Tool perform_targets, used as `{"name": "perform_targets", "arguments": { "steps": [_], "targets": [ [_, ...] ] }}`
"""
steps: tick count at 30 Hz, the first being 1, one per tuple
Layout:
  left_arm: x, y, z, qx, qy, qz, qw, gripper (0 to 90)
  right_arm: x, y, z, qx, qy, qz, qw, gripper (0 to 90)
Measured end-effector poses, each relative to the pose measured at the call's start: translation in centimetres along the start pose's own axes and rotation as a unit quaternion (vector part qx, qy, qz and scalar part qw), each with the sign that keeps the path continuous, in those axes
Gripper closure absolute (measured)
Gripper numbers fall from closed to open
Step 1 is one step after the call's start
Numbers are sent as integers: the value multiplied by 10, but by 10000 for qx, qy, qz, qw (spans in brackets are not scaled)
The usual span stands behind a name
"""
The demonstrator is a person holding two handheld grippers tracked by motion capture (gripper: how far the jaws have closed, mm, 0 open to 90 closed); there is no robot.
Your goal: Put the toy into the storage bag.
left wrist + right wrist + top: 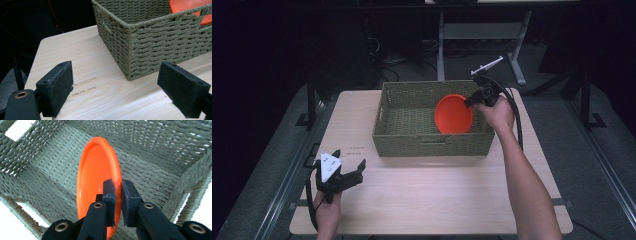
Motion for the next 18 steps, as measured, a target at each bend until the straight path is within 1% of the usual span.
{"name": "perform_targets", "arguments": {
  "steps": [8,9,11,15,18],
  "targets": [
    [0,0,0,3,6,-6,10000,128,2,9,2,-20,75,-40,10000,819],
    [0,0,0,0,-6,3,10000,128,3,12,3,-69,87,-45,9999,818],
    [0,0,0,0,-10,6,10000,128,4,14,3,-77,99,-82,9999,818],
    [0,0,0,4,-1,1,10000,128,5,20,3,-19,91,-138,9999,818],
    [0,0,0,2,-11,9,10000,127,7,24,4,-60,143,-165,9997,817]
  ]
}}
Point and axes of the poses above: each handheld gripper's, and its own axes: y roughly forward along the jaws, x roughly out of its underside, z roughly to its right, the point moved 4 cm from there along y, roughly forward along the jaws, and after that the axes turned 11 degrees about -z, right-handed, at the moved point
